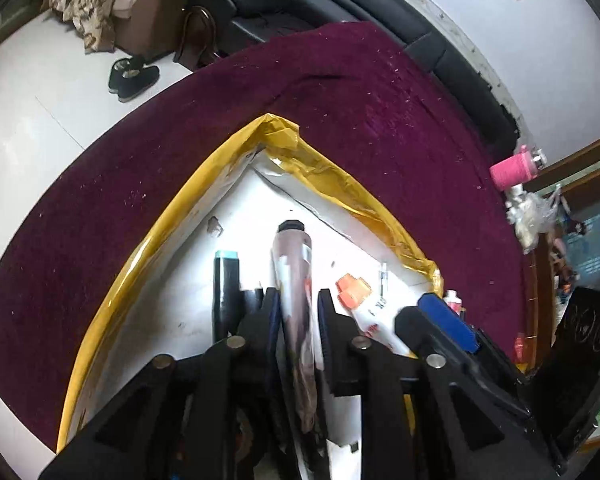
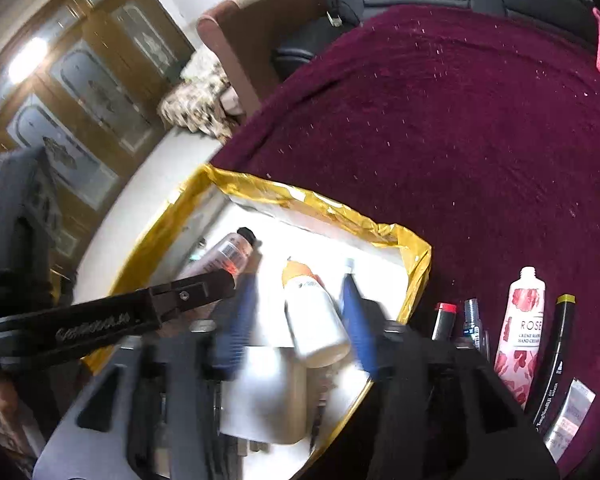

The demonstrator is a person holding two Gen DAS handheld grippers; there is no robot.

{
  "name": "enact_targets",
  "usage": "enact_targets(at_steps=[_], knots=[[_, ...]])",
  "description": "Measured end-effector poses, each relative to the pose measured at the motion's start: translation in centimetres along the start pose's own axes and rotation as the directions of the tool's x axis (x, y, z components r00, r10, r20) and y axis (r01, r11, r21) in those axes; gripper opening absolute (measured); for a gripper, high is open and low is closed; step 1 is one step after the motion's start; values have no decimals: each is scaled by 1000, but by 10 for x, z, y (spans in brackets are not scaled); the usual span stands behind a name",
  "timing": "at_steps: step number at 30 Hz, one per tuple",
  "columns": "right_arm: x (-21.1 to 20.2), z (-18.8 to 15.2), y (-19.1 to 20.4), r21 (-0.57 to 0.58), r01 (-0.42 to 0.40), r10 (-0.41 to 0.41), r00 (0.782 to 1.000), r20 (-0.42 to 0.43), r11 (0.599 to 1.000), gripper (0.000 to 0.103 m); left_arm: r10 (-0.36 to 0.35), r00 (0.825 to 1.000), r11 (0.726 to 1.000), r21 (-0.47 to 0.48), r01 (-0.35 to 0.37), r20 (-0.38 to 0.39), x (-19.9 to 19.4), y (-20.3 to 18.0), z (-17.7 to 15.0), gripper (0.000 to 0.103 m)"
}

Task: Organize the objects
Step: 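Carry the glue bottle and silver tube into the yellow-lined box and release both, then withdraw both open grippers from the box back over the rug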

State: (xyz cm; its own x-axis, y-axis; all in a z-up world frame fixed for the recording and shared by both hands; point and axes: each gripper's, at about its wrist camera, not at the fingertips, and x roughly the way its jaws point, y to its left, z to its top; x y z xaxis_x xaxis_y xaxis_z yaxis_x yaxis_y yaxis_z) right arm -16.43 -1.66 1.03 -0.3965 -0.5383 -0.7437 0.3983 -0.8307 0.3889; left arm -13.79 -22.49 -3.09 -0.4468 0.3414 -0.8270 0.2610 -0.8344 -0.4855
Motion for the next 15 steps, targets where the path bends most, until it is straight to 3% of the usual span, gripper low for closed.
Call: enact_targets(at_steps=[4, 8, 10, 11, 12, 15], knots=[[-31, -12, -4, 13, -46, 45, 997, 54, 999, 60, 42, 996, 998, 33, -45, 77, -23, -7, -16, 20], [-83, -52, -10, 14, -82, 79, 990, 120, 997, 60, 64, 981, 987, 135, -89, 182, -51, -34, -50, 20], [-108, -75, -16, 7, -15, 14, 988, 155, 1000, 60, 50, 970, 975, 200, -99, 236, -62, -54, -75, 36], [-122, -90, -22, 9, 30, -31, 984, 178, 1000, 60, 33, 966, 968, 233, -94, 256, -65, -64, -88, 64], [-131, -101, -30, 20, 56, -59, 980, 188, 998, 60, 5, 963, 961, 265, -80, 271, -67, -74, -100, 82], [-145, -128, -57, 102, 110, -126, 977, 169, 989, 60, -41, 966, 937, 347, -51, 254, -62, -106, -127, 82]])
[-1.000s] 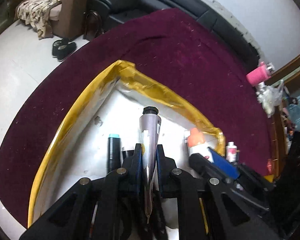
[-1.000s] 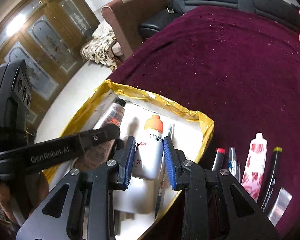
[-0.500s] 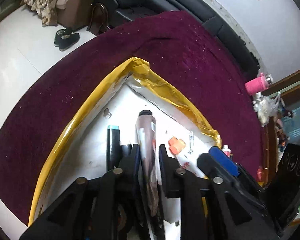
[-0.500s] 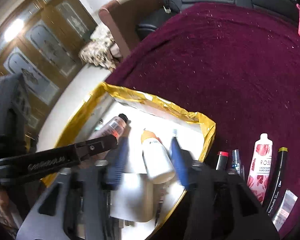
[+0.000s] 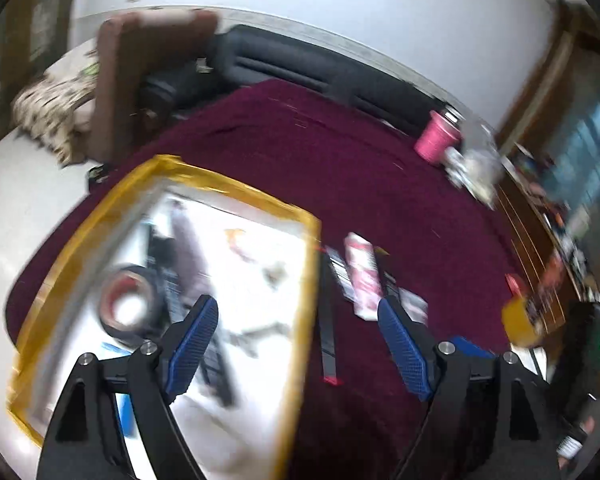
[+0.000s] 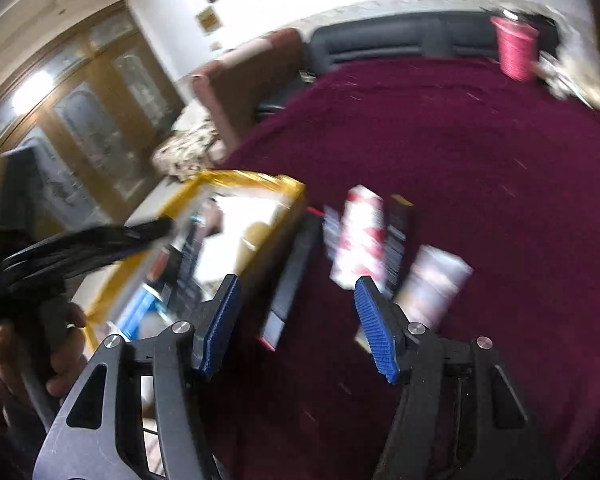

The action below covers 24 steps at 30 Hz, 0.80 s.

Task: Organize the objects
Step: 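Withdraw both open grippers from the box back over the rug, then grasp the white-and-blue tube with the right gripper while the left grasps the yellow-capped black marker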

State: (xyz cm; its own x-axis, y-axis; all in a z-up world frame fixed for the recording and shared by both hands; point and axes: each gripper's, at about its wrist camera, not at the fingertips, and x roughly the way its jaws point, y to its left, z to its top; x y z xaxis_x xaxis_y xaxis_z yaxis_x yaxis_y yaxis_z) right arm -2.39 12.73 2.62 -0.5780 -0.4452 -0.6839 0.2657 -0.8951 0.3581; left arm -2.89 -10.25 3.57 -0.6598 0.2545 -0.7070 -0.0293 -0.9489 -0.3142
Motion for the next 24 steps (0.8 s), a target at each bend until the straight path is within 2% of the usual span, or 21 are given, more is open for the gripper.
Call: enact_targets(at_steps=[3, 6, 10, 14, 15, 17, 19, 24], knots=[[3, -14, -25, 47, 92, -91, 995, -29, 995, 60, -58, 995, 994, 87, 65, -81, 13, -29, -8, 82], [12, -16, -40, 89, 39, -33, 997, -75, 995, 60, -29, 990, 990, 132, 47, -135, 24, -43, -15, 82], [23, -11, -47, 146, 26, -11, 995, -102, 989, 60, 34, 989, 979, 206, -4, -142, 24, -56, -25, 82], [38, 6, -55, 191, 72, -50, 992, -116, 979, 59, 27, 985, 986, 166, 2, -173, 23, -50, -30, 82], [43, 10, -56, 192, 83, -61, 991, -122, 978, 58, 27, 982, 988, 154, 3, -187, 25, -49, -31, 82], [53, 15, -57, 178, 127, -102, 984, -145, 976, 44, 21, 979, 991, 134, 6, -202, 26, -48, -32, 82], [54, 16, -58, 179, 134, -111, 984, -137, 975, 35, 23, 979, 992, 129, 3, -203, 25, -48, -32, 82], [40, 5, -64, 149, 142, -123, 984, -129, 978, 28, 44, 975, 990, 141, -13, -216, 28, -52, -32, 82]])
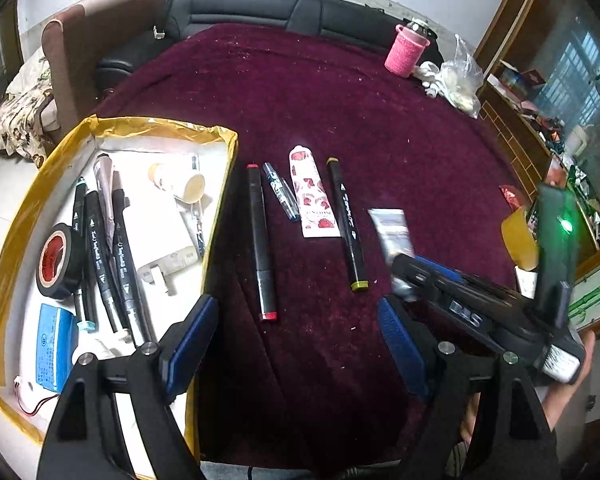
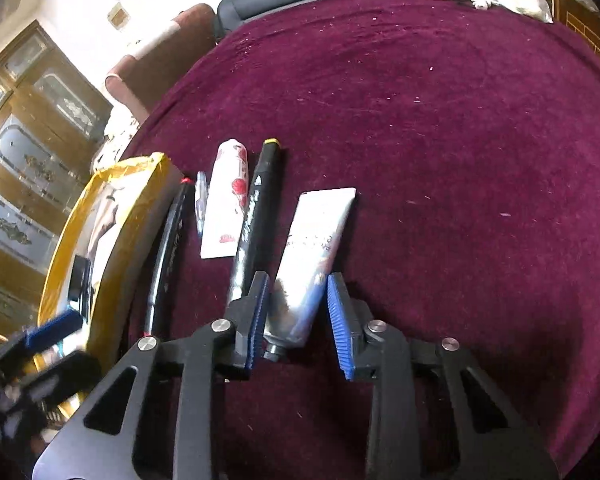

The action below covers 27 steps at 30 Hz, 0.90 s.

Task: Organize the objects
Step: 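Grasp the white-and-blue tube with the right gripper while the left grasps the yellow-capped black marker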

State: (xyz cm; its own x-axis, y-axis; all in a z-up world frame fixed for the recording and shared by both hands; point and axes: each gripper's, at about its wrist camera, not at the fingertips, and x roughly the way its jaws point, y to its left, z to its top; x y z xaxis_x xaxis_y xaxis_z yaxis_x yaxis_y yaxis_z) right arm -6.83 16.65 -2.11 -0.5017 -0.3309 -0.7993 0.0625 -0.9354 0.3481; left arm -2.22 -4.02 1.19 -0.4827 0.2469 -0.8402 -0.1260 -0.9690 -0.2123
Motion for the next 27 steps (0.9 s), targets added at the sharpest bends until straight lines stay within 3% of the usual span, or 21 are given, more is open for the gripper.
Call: enact_targets(at_steps=[5, 13, 22, 27], knots=[[-22, -16, -13, -65, 102, -101, 995, 13, 993, 27, -11, 1000, 1000, 17, 12, -24, 9, -9, 3, 82], [-16, -10, -18, -43, 27, -26, 1000, 14, 999, 28, 0, 1000, 1000, 28, 1, -17, 18, -23, 18, 82], [-17, -18, -16, -100, 31, -27, 999, 37, 994, 27, 8, 999, 1000, 3, -8, -35, 33, -22, 29, 80], [-24, -26, -26, -74, -7, 11, 998, 61, 997, 27, -2, 998, 1000, 16, 3, -63, 57, -32, 44, 68]])
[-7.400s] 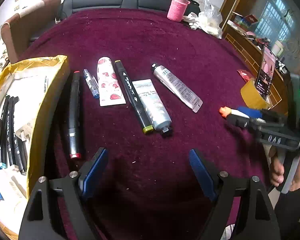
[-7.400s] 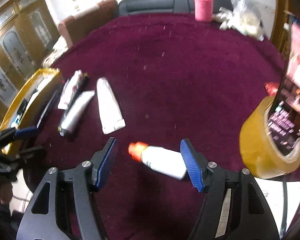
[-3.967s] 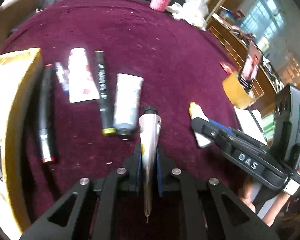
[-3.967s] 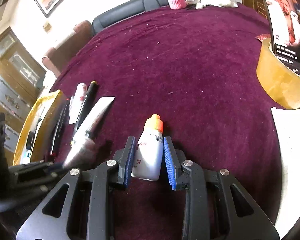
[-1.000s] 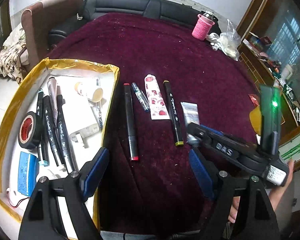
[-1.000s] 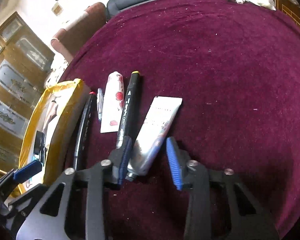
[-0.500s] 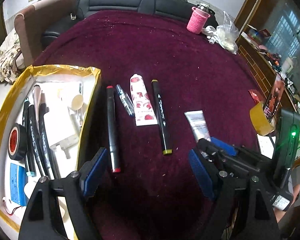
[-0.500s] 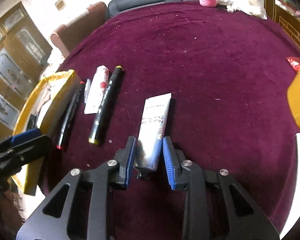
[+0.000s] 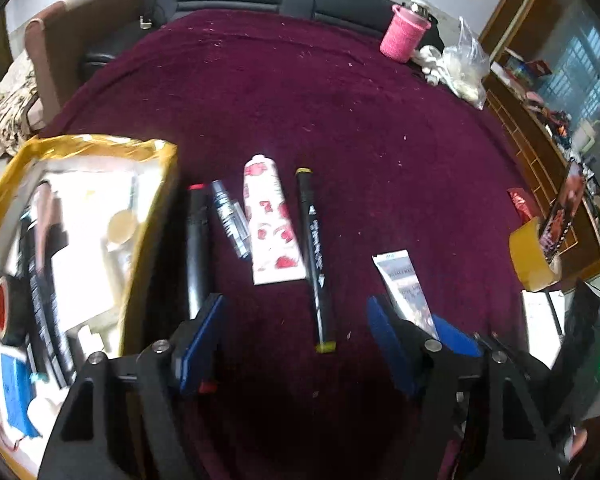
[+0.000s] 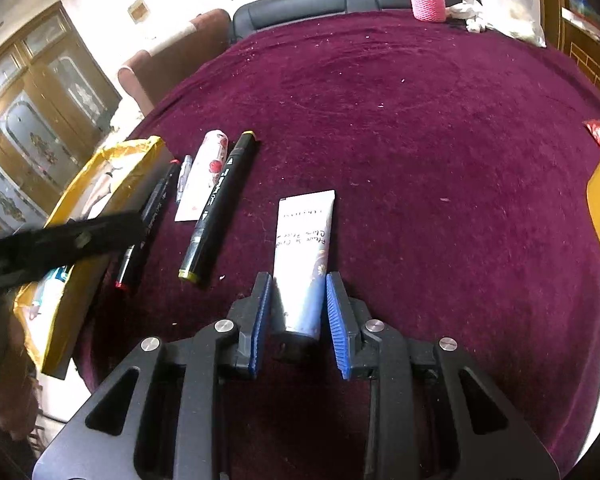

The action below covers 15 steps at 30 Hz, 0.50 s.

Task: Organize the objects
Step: 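Grasp the white-and-blue tube with the right gripper while the left grasps the yellow-capped black marker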

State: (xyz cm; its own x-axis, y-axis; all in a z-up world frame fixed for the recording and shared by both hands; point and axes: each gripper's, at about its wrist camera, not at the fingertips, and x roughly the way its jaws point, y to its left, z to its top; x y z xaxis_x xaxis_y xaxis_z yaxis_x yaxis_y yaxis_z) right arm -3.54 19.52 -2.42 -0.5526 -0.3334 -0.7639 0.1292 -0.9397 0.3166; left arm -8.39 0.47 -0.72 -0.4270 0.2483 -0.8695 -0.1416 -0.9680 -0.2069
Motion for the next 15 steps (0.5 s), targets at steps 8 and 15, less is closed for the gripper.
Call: enact_targets(at_steps=[8, 15], knots=[[1, 0, 2, -1, 6, -6, 1000, 6, 1000, 27, 11, 999, 1000, 25, -10, -45, 38, -14, 13, 50], [1, 2, 1, -3, 5, -5, 1000, 7, 1000, 27, 46, 999, 998, 54, -45, -23, 40, -19, 8, 15]])
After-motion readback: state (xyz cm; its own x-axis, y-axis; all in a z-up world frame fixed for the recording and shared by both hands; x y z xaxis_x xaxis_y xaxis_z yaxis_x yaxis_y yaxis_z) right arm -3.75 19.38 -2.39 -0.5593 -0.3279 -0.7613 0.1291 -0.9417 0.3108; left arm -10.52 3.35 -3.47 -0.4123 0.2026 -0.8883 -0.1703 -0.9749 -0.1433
